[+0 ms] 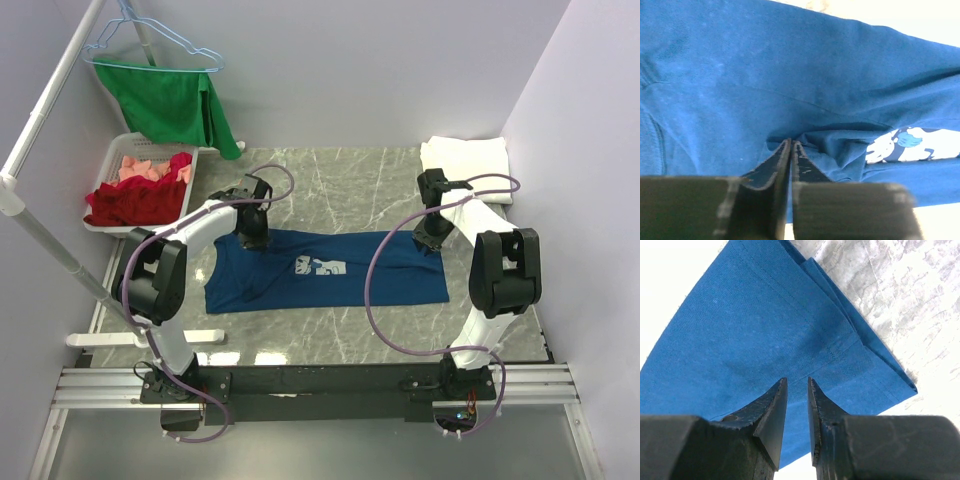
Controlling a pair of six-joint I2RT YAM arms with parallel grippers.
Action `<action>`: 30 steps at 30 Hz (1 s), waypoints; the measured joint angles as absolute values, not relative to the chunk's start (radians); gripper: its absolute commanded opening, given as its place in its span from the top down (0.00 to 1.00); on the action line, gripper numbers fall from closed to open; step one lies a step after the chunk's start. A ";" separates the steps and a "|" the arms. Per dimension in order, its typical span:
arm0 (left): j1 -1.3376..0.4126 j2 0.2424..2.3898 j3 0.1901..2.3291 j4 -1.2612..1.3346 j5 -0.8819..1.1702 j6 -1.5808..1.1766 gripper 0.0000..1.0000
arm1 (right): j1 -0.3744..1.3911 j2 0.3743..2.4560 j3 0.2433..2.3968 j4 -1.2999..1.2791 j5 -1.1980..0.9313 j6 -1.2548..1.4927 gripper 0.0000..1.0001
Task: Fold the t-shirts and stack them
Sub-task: Fold the tshirt
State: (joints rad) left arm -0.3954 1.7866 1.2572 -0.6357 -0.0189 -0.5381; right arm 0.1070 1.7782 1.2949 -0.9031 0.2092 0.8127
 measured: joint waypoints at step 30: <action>-0.514 1.566 1.084 -0.711 0.135 -0.514 0.99 | 0.113 1.792 1.295 -0.901 0.210 0.811 0.68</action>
